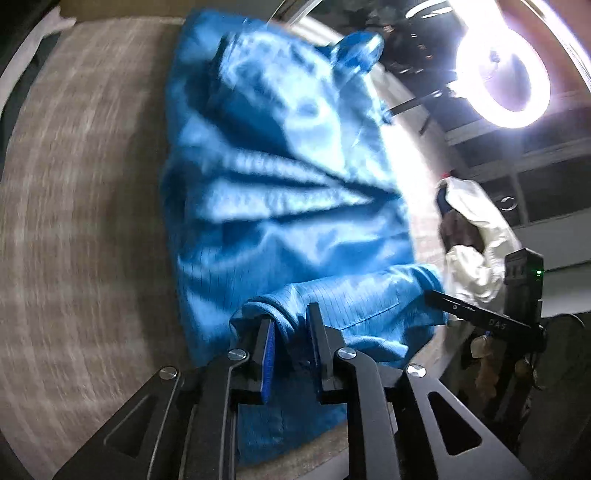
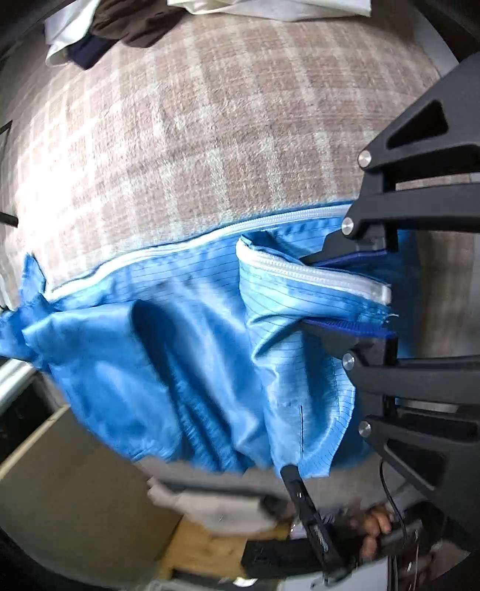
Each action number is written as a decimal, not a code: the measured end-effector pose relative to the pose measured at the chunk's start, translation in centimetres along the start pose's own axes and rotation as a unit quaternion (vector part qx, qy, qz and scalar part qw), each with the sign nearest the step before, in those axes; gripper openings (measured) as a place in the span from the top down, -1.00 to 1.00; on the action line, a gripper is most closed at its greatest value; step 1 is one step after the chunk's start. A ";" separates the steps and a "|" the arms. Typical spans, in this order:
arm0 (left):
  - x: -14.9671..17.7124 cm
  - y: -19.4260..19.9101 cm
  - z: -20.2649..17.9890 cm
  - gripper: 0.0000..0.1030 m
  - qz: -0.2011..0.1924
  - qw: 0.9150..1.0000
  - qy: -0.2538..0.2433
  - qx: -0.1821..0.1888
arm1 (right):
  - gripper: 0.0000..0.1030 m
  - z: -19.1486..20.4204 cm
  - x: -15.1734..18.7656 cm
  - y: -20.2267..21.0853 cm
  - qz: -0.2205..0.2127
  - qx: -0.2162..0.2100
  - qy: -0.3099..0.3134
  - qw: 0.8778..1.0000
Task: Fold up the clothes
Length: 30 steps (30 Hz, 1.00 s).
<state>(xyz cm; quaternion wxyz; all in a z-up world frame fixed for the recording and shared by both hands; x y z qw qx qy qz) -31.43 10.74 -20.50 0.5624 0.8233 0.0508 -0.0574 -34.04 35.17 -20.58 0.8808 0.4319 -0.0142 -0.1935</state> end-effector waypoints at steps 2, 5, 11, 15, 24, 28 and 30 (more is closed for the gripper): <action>-0.5 1.1 -0.1 0.63 -0.011 1.000 -0.007 0.010 | 0.21 0.1 -0.2 1.8 -0.009 -0.013 -0.001 1.000; -0.7 1.7 -0.2 0.40 -0.015 1.000 -0.020 0.010 | 0.17 0.1 -0.7 3.7 -0.015 -0.030 0.001 0.999; -1.0 -0.4 -0.2 0.13 -0.003 0.998 -0.046 -0.048 | 0.17 2.8 -1.2 4.2 -0.011 -0.002 0.120 0.993; -1.3 1.6 0.2 0.13 -0.035 0.997 -0.026 -0.058 | 0.17 3.9 -1.2 0.3 0.029 0.017 0.193 0.981; 5.1 1.9 0.9 0.09 -0.050 0.988 -0.052 -0.136 | 0.12 -0.3 -0.1 -0.3 0.030 0.085 0.246 0.965; 6.1 0.1 2.1 0.09 -0.038 0.985 -0.035 -0.166 | 0.06 -1.9 1.0 -0.4 0.051 0.083 0.232 0.968; 6.2 -0.9 2.4 0.10 -0.032 0.983 -0.036 -0.179 | 0.06 -2.4 1.5 -0.9 0.060 0.081 0.230 0.968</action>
Point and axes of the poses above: each gripper's, at about its wrist camera, not at the fingertips, and y roughly against the way its jaws point, z to its left, x to its underside, the point moved 8 cm from there along -y, roughly the way its jaws point, and after that the axes turned 15 degrees about -x, right-handed, at the moved point
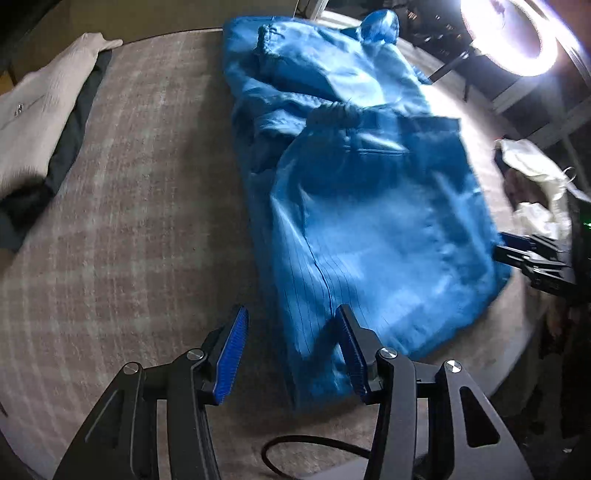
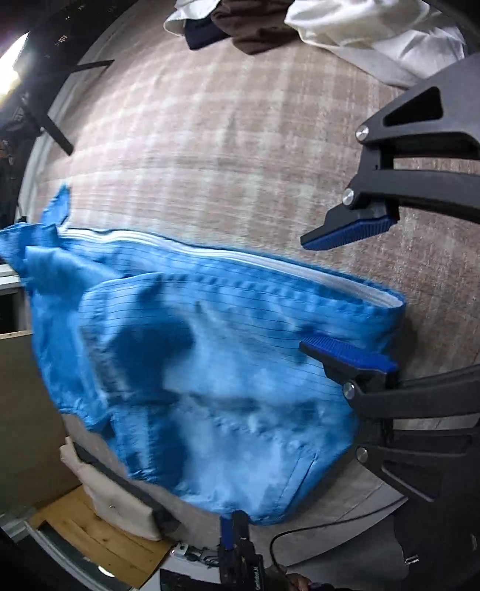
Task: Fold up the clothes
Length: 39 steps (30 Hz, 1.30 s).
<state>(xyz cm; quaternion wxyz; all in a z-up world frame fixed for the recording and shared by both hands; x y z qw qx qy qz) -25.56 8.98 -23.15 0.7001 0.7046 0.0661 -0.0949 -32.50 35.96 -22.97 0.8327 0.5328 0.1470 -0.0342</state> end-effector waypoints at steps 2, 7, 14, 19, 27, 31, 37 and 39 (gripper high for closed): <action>0.0 -0.6 -0.3 0.27 0.003 1.000 -0.004 0.000 | 0.30 0.2 0.5 -0.4 0.004 -0.025 -0.004 1.000; 0.0 -0.5 -1.1 0.86 0.004 1.000 -0.022 0.021 | 0.85 1.0 1.9 0.0 0.021 -0.080 -0.003 0.997; 1.0 -0.3 0.2 0.68 0.022 0.999 -0.025 0.022 | 0.52 0.9 3.6 1.3 0.064 -0.062 -0.003 0.996; -0.6 2.9 1.6 0.68 -0.028 0.999 -0.022 -0.001 | 0.39 1.8 -0.8 6.2 -0.025 -0.021 0.043 0.999; -7.4 2.1 -5.7 0.61 -0.068 0.993 -0.068 0.076 | 0.39 3.4 -9.1 -0.1 -0.037 -0.035 0.096 0.994; -9.8 -2.6 -5.9 0.88 -0.053 0.997 -0.040 0.035 | 0.41 0.5 -10.2 -3.9 -0.009 -0.025 0.061 0.998; -9.0 -2.6 -4.7 0.90 -0.048 0.997 -0.017 0.050 | 0.45 -0.9 -9.2 -3.2 0.004 -0.033 0.040 0.999; -8.2 -0.9 -4.4 0.72 -0.057 0.997 -0.028 0.041 | 0.44 -0.4 -8.5 -1.5 0.000 -0.028 0.043 0.999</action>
Point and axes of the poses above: each gripper's, at about its wrist camera, not at the fingertips, and y roughly against the way its jaws point, z to its left, x to its underside, the point moved 8 cm from there along -y, roughly the way its jaws point, and after that the axes turned 15 degrees about -x, right-handed, at the moved point
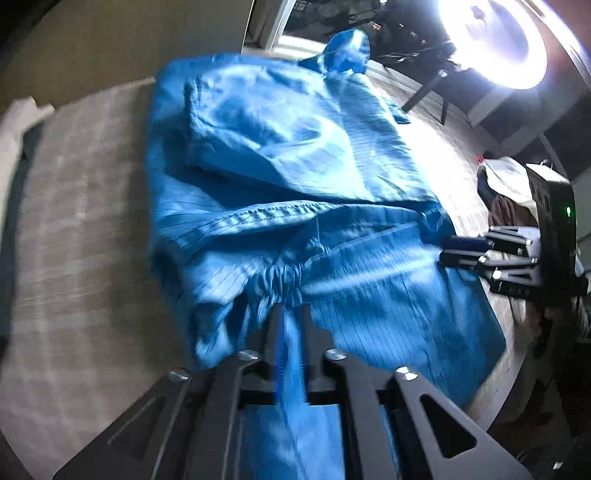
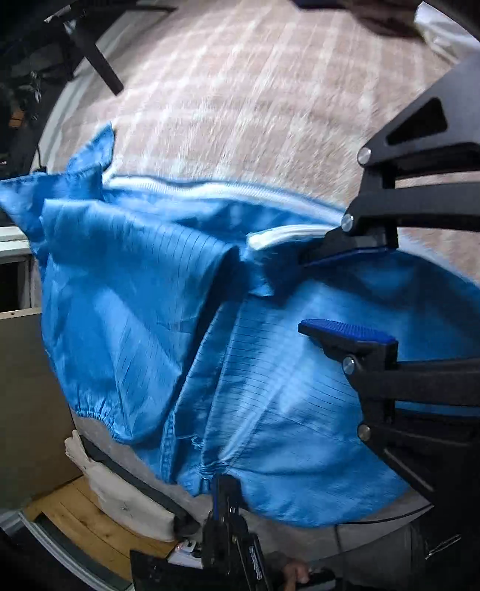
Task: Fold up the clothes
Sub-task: 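Smooth the folded coat with both grippers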
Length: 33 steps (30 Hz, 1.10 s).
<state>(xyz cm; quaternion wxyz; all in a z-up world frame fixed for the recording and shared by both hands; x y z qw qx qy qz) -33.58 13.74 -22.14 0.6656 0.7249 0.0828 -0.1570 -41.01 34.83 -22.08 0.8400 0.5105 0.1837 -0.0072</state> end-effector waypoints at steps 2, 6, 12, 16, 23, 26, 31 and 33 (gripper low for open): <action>1.4 2.3 0.7 0.40 -0.011 1.000 -0.006 -0.010 | 0.39 0.6 1.3 2.5 -0.017 -0.007 0.000 1.000; 5.3 6.1 3.6 0.29 -0.018 1.000 0.003 -0.013 | 0.01 1.5 5.4 6.5 -0.043 -0.017 -0.011 0.999; 12.8 6.3 3.9 0.29 0.015 1.000 0.012 -0.022 | 0.01 3.1 12.8 7.7 -0.060 -0.029 -0.028 0.997; 13.4 6.8 1.5 0.29 -0.007 1.000 -0.005 -0.003 | 0.02 5.7 13.1 6.6 -0.066 -0.036 0.022 0.997; 13.2 3.7 -2.4 0.27 -0.020 0.994 -0.107 -0.004 | 0.02 6.1 12.8 2.2 -0.001 -0.007 0.087 0.996; 13.7 3.0 -1.8 0.28 -0.004 0.992 -0.123 -0.021 | 0.02 5.8 13.0 2.0 0.016 -0.013 0.089 0.996; 13.7 5.0 -2.2 0.12 -0.028 0.982 -0.184 -0.036 | 0.02 7.9 12.6 3.8 0.022 -0.007 0.156 0.988; 13.9 5.3 -3.2 0.05 -0.034 0.972 -0.231 -0.037 | 0.02 8.4 12.9 3.3 0.041 0.005 0.191 0.981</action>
Point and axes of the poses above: each gripper's, at about its wrist camera, not at the fingertips, and y roughly against the way its jaws point, z to its left, x to its underside, the point moved 8 cm from there along -y, roughly the way its jaws point, and after that the axes turned 15 degrees about -x, right-handed, at the moved point
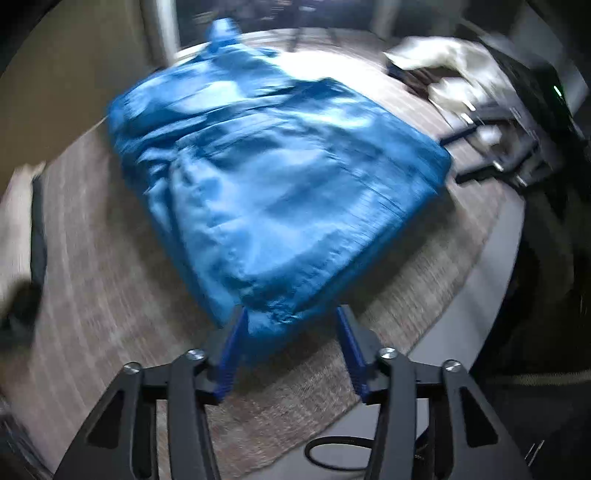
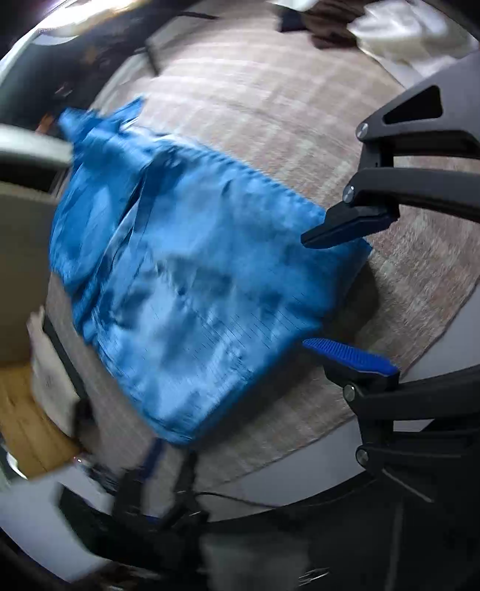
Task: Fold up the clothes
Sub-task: 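Grasp the folded coat edge with the left gripper while the right gripper grasps its corner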
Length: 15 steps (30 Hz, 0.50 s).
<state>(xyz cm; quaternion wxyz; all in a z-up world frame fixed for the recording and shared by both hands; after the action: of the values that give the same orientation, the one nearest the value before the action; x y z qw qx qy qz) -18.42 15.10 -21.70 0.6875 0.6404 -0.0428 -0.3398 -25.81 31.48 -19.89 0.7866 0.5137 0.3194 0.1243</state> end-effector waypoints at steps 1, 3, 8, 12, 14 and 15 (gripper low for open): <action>0.0 -0.4 -0.5 0.05 0.002 1.000 -0.022 -0.003 | 0.02 0.0 0.2 -0.6 0.016 0.002 0.011 1.000; 0.3 -1.6 -1.5 0.05 0.014 0.998 -0.061 -0.001 | 0.02 -0.2 0.6 -1.9 0.044 0.013 0.034 0.998; 0.0 -3.6 -1.4 0.05 0.030 0.995 -0.089 -0.019 | -0.01 -0.5 0.7 -4.1 0.080 0.043 0.075 0.993; -0.2 -4.1 -1.5 0.02 0.024 0.994 -0.107 -0.025 | -0.09 -0.7 0.9 -5.1 0.097 0.063 0.102 0.988; -0.3 -4.2 -1.3 0.04 0.023 0.994 -0.104 -0.016 | -0.09 -0.9 0.8 -5.0 0.091 0.058 0.097 0.989; -0.4 -4.2 -1.3 0.05 0.023 0.994 -0.105 -0.014 | -0.08 -1.1 0.7 -4.9 0.089 0.054 0.092 0.990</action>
<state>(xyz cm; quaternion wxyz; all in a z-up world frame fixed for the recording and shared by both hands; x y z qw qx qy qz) -19.87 16.62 -25.61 0.6957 0.5906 -0.1250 -0.3893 -26.65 30.49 -24.79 0.7108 0.5683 0.3493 0.2233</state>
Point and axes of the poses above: each gripper's, at about its wrist camera, not at the fingertips, and y roughly against the way its jaws point, z to its left, x to its underside, the point moved 8 cm from there along -y, roughly the way its jaws point, and after that the axes turned 15 degrees about -x, right-handed, at the moved point
